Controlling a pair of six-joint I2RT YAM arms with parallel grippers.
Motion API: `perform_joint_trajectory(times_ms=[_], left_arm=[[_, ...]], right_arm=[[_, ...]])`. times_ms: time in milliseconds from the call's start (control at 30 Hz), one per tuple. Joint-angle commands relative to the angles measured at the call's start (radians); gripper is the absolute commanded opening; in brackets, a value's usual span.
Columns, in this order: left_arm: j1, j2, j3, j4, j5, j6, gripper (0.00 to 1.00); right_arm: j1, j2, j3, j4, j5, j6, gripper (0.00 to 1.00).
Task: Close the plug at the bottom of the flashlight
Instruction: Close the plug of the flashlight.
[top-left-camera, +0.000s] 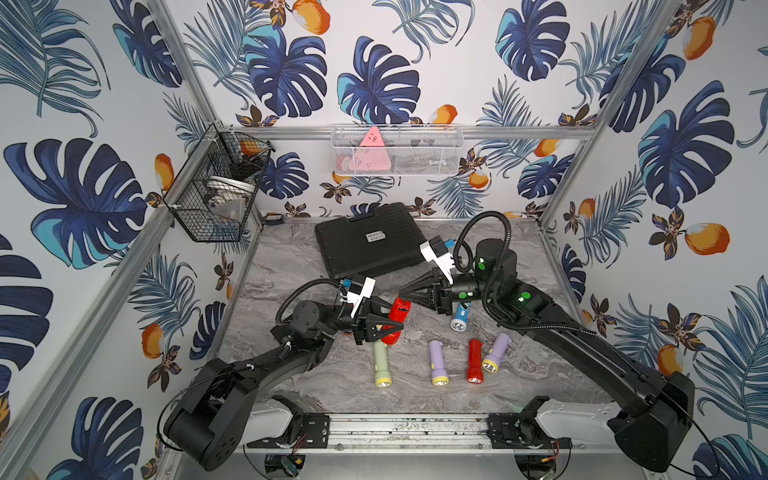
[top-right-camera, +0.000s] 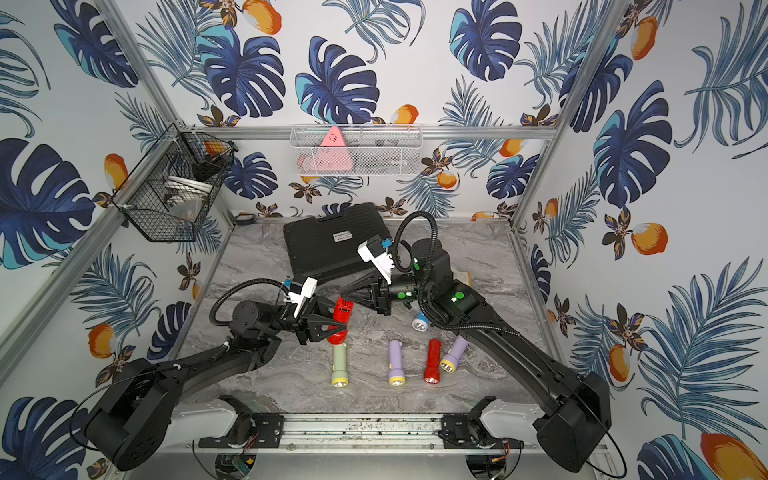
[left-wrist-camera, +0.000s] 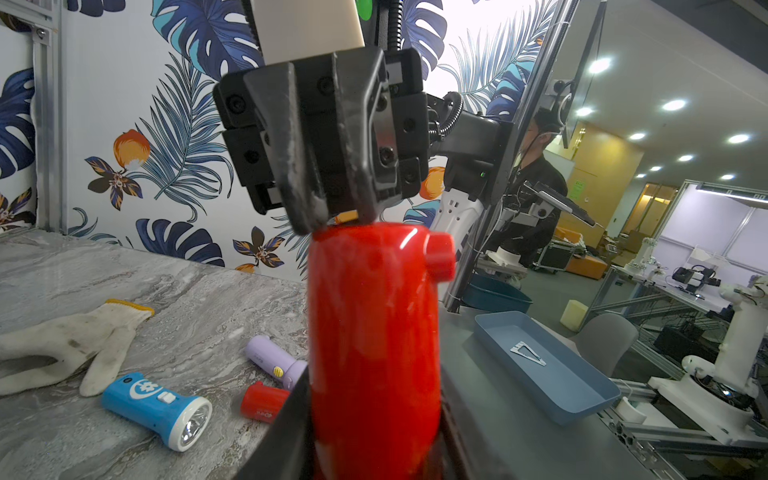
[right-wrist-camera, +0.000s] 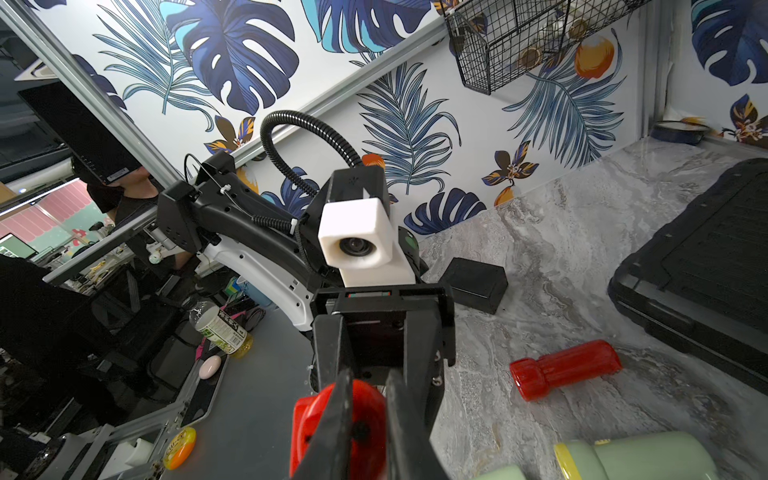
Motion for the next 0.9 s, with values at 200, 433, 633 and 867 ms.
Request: perform_joint_trajectory(times_ms=[200, 433, 633, 867], left_arm=[[0.002, -0.066, 0.010, 0.100, -0.080, 0.059, 0.00], [0.003, -0.078, 0.007, 0.097, -0.079, 0.062, 0.00], [0.003, -0.067, 0.008, 0.141, -0.072, 0.027, 0.00], [0.001, -0.061, 0.008, 0.162, -0.068, 0.008, 0.00]], right_arm=[[0.008, 0.021, -0.030, -0.116, 0.012, 0.017, 0.05], [0.009, 0.014, -0.021, -0.135, 0.045, -0.005, 0.00], [0.006, 0.027, 0.021, -0.215, 0.134, -0.066, 0.00], [-0.001, 0.040, 0.100, -0.253, 0.224, -0.103, 0.00]])
